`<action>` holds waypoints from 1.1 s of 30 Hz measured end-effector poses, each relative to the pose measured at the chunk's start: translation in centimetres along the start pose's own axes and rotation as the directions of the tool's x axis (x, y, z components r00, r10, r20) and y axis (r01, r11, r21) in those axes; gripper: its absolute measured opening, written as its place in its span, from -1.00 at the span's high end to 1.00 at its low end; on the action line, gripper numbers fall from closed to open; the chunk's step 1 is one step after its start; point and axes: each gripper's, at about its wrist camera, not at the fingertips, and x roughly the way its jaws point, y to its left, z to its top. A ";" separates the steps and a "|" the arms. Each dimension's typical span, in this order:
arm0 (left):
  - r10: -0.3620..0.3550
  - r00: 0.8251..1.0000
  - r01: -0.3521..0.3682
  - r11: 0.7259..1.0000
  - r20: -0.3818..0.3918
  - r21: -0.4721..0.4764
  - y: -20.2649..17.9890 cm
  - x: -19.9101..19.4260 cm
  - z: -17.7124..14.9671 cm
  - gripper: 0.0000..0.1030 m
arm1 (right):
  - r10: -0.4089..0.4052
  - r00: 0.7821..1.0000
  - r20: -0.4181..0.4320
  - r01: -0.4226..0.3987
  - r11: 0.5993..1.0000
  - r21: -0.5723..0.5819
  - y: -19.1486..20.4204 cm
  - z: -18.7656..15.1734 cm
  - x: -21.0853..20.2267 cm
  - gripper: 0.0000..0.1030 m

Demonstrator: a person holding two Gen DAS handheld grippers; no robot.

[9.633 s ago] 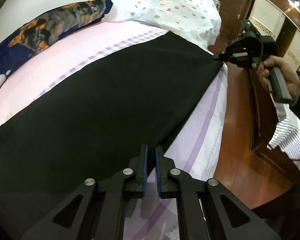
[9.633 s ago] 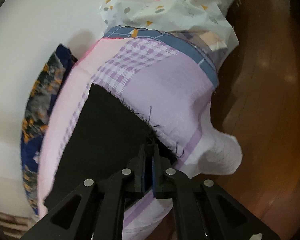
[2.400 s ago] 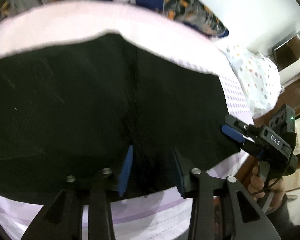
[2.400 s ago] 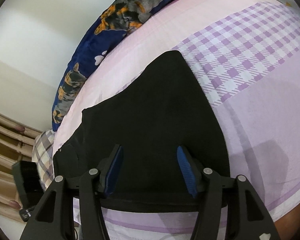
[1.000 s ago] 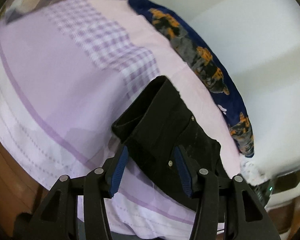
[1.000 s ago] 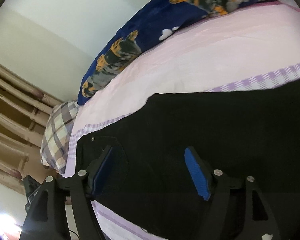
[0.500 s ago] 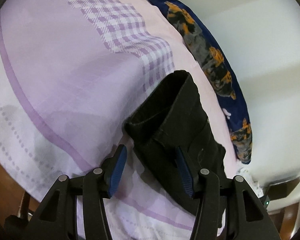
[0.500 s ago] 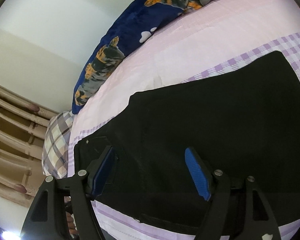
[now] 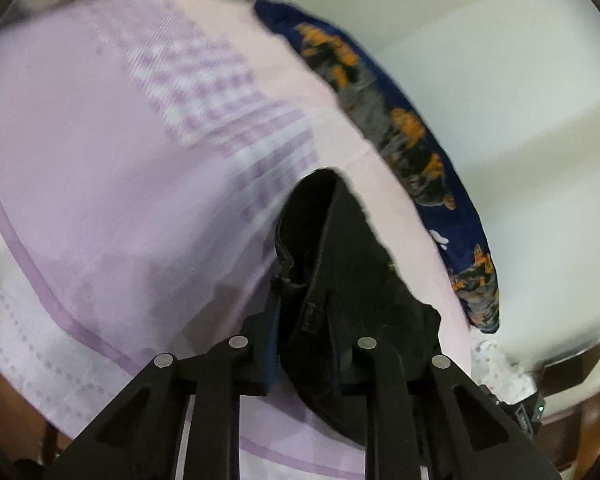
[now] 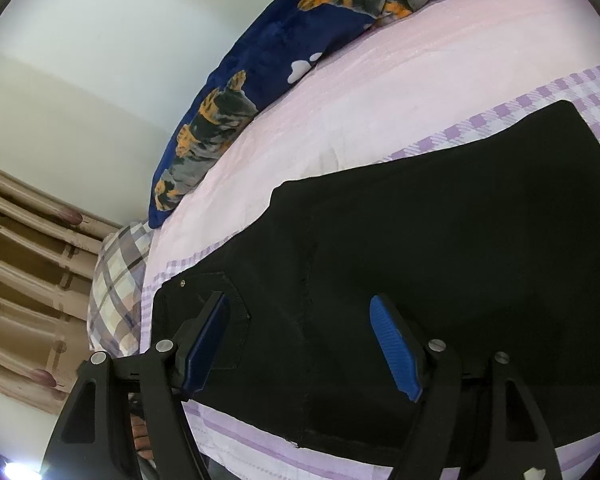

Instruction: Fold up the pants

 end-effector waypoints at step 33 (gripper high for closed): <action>0.057 0.868 0.361 0.610 -0.493 0.706 -30.1 12.3 -23.1 0.82 | 0.010 0.989 0.146 -0.028 0.992 0.121 -10.9 1.3 -11.0 -0.38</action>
